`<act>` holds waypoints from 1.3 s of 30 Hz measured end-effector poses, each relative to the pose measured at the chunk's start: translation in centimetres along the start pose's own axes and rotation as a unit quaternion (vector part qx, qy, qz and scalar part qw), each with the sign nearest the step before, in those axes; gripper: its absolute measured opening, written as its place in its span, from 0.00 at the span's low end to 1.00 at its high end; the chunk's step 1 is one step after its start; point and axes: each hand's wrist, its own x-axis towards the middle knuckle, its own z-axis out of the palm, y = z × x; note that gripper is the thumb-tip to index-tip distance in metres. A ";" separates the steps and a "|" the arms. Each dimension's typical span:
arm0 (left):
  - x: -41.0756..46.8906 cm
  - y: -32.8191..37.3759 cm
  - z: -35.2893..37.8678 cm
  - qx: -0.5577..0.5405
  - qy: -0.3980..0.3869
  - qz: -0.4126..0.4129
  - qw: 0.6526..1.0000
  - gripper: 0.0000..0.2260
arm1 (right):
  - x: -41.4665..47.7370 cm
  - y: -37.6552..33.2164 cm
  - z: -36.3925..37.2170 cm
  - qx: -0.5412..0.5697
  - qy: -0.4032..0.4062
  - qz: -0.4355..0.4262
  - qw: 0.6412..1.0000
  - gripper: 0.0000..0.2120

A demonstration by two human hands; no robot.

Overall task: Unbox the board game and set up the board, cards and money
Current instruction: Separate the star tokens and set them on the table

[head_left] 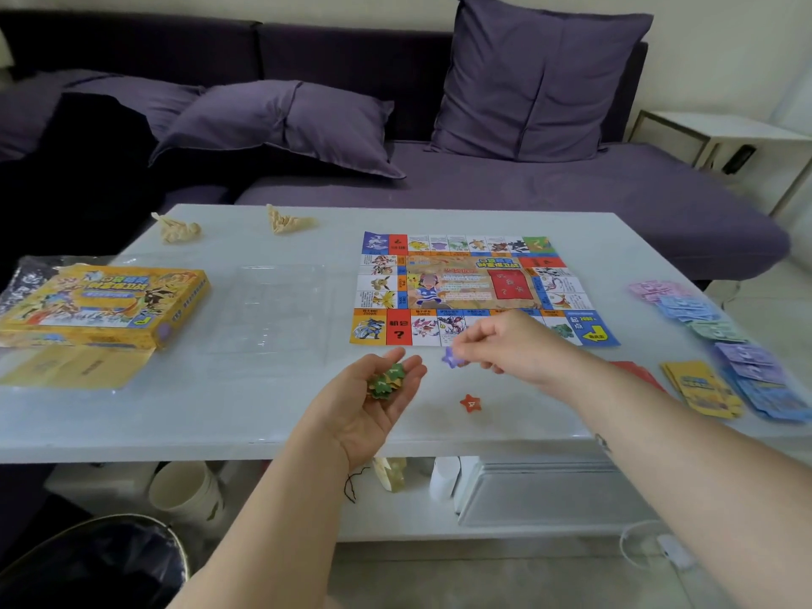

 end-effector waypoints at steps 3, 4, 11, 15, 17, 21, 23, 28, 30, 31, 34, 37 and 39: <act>0.1 0.4 -0.2 -0.003 -0.008 0.015 1.000 0.10 | -0.1 0.9 0.7 -0.097 -0.054 -0.007 0.994 0.05; 0.1 0.5 -0.2 0.003 -0.006 0.022 1.000 0.09 | 0.0 1.1 1.2 -0.109 -0.068 -0.010 0.992 0.05; 0.2 0.8 -0.8 0.090 0.018 0.080 0.993 0.06 | 0.9 0.3 4.0 -0.166 -0.084 -0.055 0.981 0.04; 0.2 1.6 -1.5 0.101 0.034 0.100 0.989 0.05 | 1.6 -0.8 5.7 -0.156 -0.102 -0.062 0.980 0.04; 0.0 1.7 -1.8 0.108 0.038 0.096 0.989 0.05 | 2.0 -0.8 6.6 -0.187 -0.094 -0.069 0.975 0.03; -0.1 1.5 -2.1 0.134 0.035 0.077 0.987 0.06 | 2.1 -0.4 6.5 -0.196 -0.017 -0.081 0.977 0.05; -0.1 1.4 -2.1 0.153 0.023 0.061 0.986 0.06 | 1.6 -1.0 5.5 -0.107 0.006 -0.076 0.991 0.08; -0.3 0.8 -1.7 0.191 -0.019 0.022 0.981 0.08 | 0.8 -2.9 4.8 -0.071 -0.041 -0.067 0.994 0.11; -0.5 0.9 -1.7 0.185 -0.014 0.026 0.982 0.07 | 0.9 -3.2 5.0 -0.062 -0.037 -0.067 0.995 0.09; -0.6 1.1 -1.8 0.175 -0.003 0.038 0.984 0.06 | 1.0 -3.3 5.0 -0.043 -0.029 -0.062 0.997 0.09; -0.4 2.2 -2.7 0.109 0.065 0.111 0.986 0.04 | 1.5 -3.4 5.4 -0.009 -0.001 -0.054 0.998 0.07; -0.2 3.1 -3.9 0.021 0.097 0.142 0.985 0.03 | 2.0 -3.2 7.1 -0.076 -0.037 -0.071 0.994 0.02; -0.3 3.4 -4.1 -0.018 0.087 0.124 0.988 0.05 | 2.4 -3.0 8.6 -0.133 -0.048 -0.074 0.987 0.03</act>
